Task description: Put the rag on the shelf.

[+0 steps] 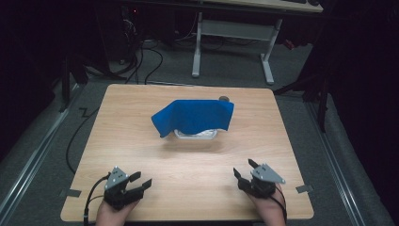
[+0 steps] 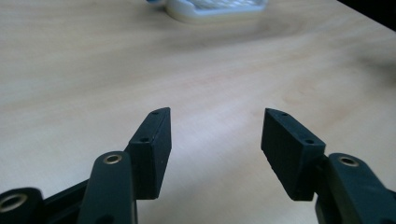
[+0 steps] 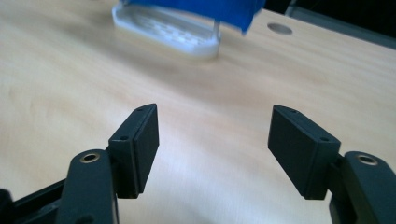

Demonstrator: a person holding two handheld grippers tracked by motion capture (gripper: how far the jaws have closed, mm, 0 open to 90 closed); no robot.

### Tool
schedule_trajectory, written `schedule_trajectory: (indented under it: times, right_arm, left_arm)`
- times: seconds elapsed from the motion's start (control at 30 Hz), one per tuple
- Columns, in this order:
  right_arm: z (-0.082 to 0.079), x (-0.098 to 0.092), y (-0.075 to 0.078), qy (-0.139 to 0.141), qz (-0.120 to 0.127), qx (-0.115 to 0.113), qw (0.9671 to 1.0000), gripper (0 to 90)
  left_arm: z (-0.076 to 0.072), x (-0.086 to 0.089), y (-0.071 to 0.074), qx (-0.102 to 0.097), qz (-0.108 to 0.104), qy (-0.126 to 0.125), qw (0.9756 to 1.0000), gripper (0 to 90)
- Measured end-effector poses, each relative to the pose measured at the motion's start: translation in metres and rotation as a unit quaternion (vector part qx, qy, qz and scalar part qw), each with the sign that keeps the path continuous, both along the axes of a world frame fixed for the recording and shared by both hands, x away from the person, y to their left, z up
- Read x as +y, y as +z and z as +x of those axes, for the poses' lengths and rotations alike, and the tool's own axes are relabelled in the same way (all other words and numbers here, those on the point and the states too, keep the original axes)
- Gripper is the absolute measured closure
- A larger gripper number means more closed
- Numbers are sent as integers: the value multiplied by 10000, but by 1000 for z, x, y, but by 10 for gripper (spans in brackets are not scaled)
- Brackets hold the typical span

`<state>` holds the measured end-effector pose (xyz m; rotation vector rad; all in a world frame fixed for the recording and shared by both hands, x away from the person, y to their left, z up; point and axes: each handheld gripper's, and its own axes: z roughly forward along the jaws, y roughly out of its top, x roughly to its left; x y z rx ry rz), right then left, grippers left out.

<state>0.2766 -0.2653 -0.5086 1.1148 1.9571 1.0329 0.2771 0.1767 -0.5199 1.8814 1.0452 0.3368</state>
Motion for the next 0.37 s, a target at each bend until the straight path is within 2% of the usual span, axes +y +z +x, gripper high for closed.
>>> schedule_trajectory:
  times: [0.03,0.1,0.13,0.2,0.37]
  right_arm:
    - [-4,-2,-3,33,-72,210,9997,345]
    - [-4,-6,-4,48,15,281,9996,346]
    - [-2,-8,-5,34,11,271,9996,343]
    - [4,-8,-8,-8,0,368,9993,338]
    - [3,-8,-11,84,26,340,9994,333]
  left_arm:
    - [-2,-2,-1,-26,114,-36,9999,429]
    - [-1,-7,-2,-154,402,-83,9990,418]
    - [1,-9,-3,-135,435,-93,9989,417]
    - [5,-11,-5,-14,361,-101,9993,411]
    - [7,-12,-7,-7,426,-125,9990,408]
